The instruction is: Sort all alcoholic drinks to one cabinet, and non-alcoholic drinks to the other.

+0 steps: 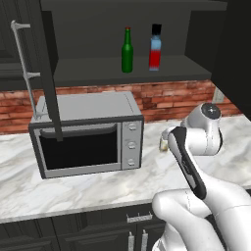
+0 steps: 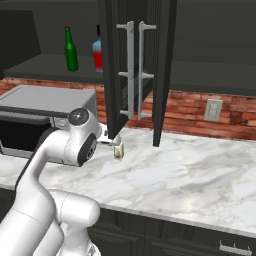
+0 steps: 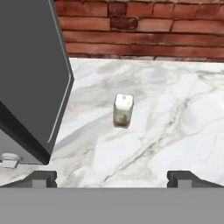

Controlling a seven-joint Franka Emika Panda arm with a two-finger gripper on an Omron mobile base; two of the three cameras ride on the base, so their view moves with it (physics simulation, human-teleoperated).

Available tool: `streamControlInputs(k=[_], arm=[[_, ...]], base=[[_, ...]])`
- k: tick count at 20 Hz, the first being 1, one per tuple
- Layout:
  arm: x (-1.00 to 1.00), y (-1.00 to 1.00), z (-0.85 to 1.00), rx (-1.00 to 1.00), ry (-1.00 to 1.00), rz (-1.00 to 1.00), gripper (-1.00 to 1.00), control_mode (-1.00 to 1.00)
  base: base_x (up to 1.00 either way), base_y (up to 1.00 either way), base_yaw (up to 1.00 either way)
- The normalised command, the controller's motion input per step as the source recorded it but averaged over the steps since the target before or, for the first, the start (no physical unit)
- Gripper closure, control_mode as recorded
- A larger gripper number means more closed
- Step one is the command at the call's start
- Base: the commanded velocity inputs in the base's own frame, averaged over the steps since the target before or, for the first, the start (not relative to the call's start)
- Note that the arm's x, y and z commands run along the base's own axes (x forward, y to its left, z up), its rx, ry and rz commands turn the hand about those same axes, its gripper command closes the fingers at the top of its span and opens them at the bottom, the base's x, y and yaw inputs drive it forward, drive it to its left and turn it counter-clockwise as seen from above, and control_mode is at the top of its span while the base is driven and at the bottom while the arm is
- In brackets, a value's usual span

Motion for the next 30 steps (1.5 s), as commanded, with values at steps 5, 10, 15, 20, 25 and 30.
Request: streamControlInputs(k=[5,10,15,20,25,30], arm=[[0.19,-0.06,-0.14,0.00,0.03,0.00,-1.00,-1.00],[0.19,-0.07,-0.15,0.00,0.02,0.00,-1.00,-1.00],[0.20,-0.04,-0.15,0.00,0.03,0.00,-1.00,-1.00],[0.21,-0.02,-0.17,0.00,0.03,0.00,-1.00,-1.00],[0.21,-0.01,-0.19,0.00,0.01,0.00,-1.00,-1.00],[0.20,-0.02,-0.19,0.00,0.00,0.00,-1.00,-1.00]], base=[[0.00,0.00,0.00],[0.00,0.00,0.00],[0.00,0.00,0.00],[0.00,0.00,0.00],[0.00,0.00,0.00],[0.00,0.00,0.00]])
